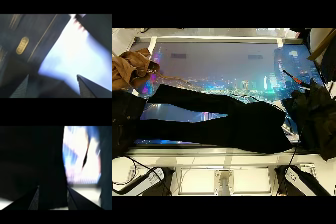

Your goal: Fold the clothes and pants, and hang the long-sleeved shirts on hangers.

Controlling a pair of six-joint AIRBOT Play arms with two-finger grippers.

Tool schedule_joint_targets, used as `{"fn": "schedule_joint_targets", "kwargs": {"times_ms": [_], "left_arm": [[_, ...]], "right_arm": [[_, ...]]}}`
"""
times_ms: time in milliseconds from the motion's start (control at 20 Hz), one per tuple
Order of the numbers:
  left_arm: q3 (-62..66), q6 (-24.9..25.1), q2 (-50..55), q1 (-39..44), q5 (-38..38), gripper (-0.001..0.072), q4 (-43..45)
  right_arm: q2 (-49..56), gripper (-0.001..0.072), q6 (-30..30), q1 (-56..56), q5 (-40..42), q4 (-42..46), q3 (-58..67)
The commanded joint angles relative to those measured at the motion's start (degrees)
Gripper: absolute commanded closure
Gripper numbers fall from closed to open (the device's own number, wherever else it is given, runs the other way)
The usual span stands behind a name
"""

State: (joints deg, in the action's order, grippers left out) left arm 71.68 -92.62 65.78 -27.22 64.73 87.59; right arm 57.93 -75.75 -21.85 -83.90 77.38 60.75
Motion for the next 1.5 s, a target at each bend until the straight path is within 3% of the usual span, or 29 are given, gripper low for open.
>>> {"fn": "schedule_joint_targets", "kwargs": {"times_ms": [0,150,400,750,1000,1150,1200,1300,1350,1400,1450], "left_arm": [[7.8,0.0,5.6,1.7,-5.0,-0.0005,-10.6],[9.9,-3.6,15.8,4.8,2.8,-0.0005,-10.6],[9.8,-9.1,26.3,6.6,7.0,-0.0001,-10.5],[9.8,-16.7,31.2,6.4,3.8,-0.0001,-10.6],[9.8,-16.9,33.5,6.5,-4.8,0.0001,-18.5],[9.8,-16.9,34.8,6.5,-4.9,0.0007,-18.9],[9.8,-16.9,35.1,6.5,-5.0,0.0078,-18.9],[9.8,-16.9,35.3,6.4,-5.6,0.0321,-18.9],[9.8,-16.9,35.3,6.4,-5.9,0.0465,-18.9],[9.8,-16.3,35.3,6.3,-6.5,0.0658,-18.8],[9.9,-15.5,35.3,6.2,-7.0,0.07,-18.9]], "right_arm": [[0.7,0.0336,-1.4,0.1,13.6,-3.8,6.3],[4.9,0.0332,-1.3,0.1,11.4,-3.9,6.2],[11.3,0.0332,-1.0,0.1,8.9,-3.9,6.1],[11.9,0.0333,0.2,0.1,9.9,-4.0,6.1],[11.9,0.0333,0.2,0.1,9.9,-4.2,6.1],[11.9,0.0333,0.2,0.1,9.9,-5.6,6.1],[11.9,0.0333,0.2,0.1,9.9,-6.2,6.1],[11.8,0.0333,0.2,0.1,9.9,-7.0,6.1],[11.8,0.0334,0.2,0.1,9.9,-7.1,6.1],[11.8,0.0334,0.2,0.1,9.9,-7.0,6.1],[11.8,0.0333,0.2,0.1,9.9,-7.1,6.1]]}}
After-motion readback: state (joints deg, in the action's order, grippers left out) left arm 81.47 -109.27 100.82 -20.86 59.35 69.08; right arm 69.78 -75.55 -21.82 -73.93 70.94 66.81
